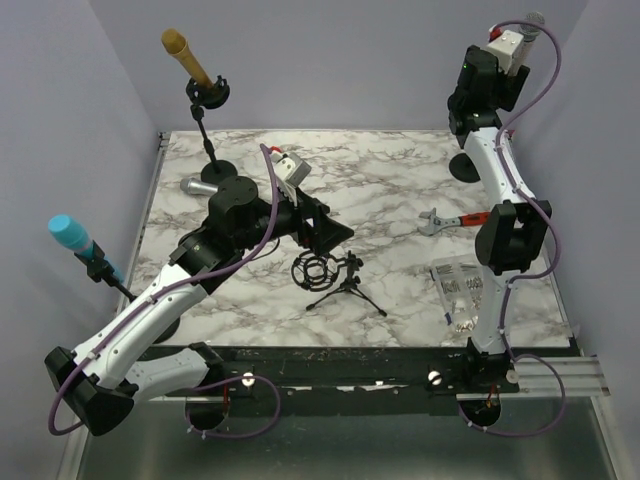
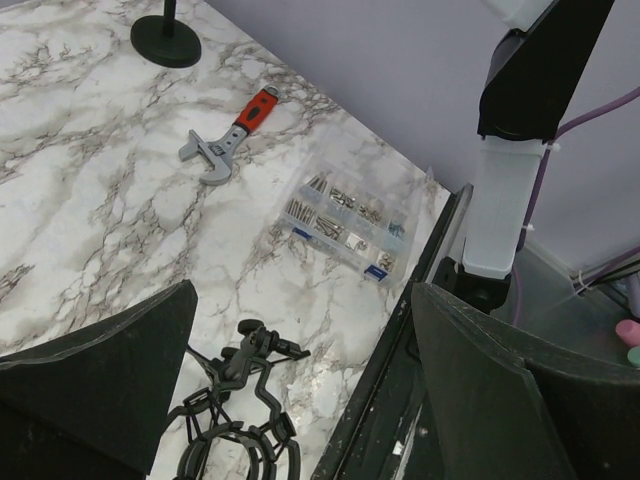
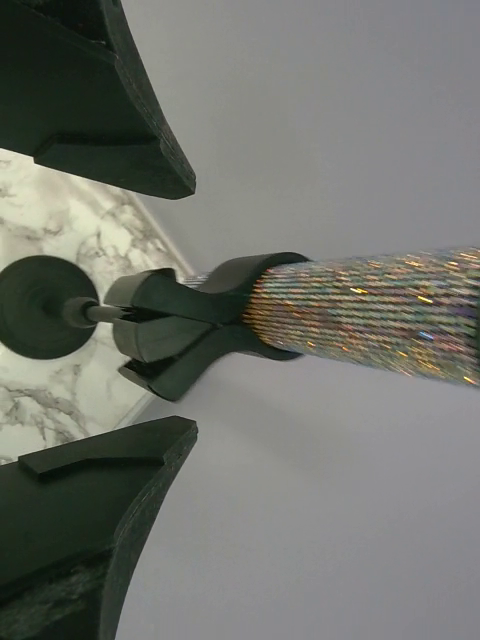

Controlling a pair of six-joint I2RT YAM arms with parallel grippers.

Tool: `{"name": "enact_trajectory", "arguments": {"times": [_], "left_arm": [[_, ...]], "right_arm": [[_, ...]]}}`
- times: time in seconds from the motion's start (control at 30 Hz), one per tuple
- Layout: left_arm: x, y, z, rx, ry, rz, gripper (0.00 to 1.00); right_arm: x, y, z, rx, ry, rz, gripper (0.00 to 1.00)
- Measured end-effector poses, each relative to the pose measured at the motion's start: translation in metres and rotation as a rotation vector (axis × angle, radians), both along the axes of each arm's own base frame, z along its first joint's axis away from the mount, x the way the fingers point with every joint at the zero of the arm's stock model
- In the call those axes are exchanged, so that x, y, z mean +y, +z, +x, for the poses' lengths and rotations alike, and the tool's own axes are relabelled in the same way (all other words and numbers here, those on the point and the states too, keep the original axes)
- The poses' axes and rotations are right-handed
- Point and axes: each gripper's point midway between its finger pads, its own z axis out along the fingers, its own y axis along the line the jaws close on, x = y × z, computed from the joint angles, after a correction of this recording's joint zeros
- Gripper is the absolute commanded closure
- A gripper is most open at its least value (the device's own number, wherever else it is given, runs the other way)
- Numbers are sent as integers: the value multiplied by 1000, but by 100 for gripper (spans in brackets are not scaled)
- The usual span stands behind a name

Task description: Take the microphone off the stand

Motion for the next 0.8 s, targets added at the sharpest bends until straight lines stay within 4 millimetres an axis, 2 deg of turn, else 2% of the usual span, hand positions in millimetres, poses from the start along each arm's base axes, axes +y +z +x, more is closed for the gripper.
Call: {"name": "enact_trajectory", "arguments": {"times": [0.13,0.5,0.63,0.8], "left_arm": [[-1,-1,0,3,-1,2,8],[-1,-1,0,2,-1,3,8],[-1,-1,-1,3,-4,3,8],[-1,-1,-1,3,-5,3,8]], "right_arm": [[0,-30,3,71,-6,-7,0],[-7,-31,10,57,-47,-13,1],[-10,-39,14,74,-52,-21,9],[-17,-43,18,78,-64,-32,25]]}}
